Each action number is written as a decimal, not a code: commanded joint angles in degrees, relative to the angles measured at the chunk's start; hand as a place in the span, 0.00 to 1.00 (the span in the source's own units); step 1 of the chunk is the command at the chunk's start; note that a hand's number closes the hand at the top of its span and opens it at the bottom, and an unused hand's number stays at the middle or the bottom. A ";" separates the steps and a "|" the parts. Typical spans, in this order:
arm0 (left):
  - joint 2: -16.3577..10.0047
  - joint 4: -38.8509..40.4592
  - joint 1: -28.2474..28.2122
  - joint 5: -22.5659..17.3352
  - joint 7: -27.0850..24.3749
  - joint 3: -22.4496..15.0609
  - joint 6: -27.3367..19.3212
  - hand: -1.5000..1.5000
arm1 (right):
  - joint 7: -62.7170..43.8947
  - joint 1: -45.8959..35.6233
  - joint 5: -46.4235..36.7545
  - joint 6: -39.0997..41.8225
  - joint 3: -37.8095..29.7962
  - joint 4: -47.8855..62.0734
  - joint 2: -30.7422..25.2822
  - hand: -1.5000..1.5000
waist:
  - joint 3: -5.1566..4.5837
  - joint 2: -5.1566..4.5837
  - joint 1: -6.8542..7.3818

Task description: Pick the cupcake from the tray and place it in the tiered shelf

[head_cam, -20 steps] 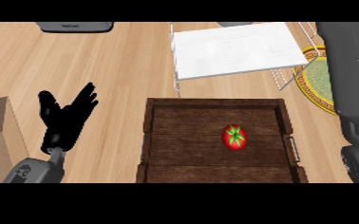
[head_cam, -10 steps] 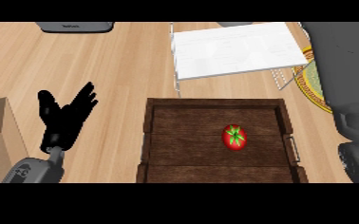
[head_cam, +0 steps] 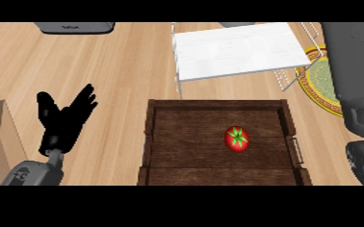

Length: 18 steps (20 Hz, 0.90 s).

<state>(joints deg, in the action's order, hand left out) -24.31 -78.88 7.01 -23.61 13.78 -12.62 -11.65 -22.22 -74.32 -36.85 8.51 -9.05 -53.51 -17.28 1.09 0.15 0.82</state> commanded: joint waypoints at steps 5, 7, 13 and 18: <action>2.38 3.25 -2.38 0.91 -0.38 -0.19 -1.06 0.50 | -3.18 -2.62 6.68 -6.73 -7.90 1.04 3.92 0.00 | -1.11 -0.30 0.04; 2.83 4.42 -2.33 1.02 -1.93 0.41 -0.73 0.50 | -2.43 -1.85 9.62 -6.95 -10.57 -0.53 3.13 0.00 | -1.11 -0.26 -0.47; 1.43 0.99 -5.41 -0.23 -1.79 1.00 1.32 0.50 | -3.93 -5.24 15.14 -10.95 -17.41 0.78 1.21 0.00 | -1.12 -0.23 0.44; 1.76 0.20 -2.69 0.65 1.34 1.26 -0.66 0.50 | -4.08 -4.56 13.02 -16.07 -18.60 1.46 -3.64 0.00 | -1.10 -0.23 -0.16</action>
<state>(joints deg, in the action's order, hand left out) -23.98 -79.73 6.45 -22.26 14.22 -11.70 -11.87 -25.25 -77.99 -23.50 -5.02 -26.20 -52.64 -17.63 0.92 0.17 0.76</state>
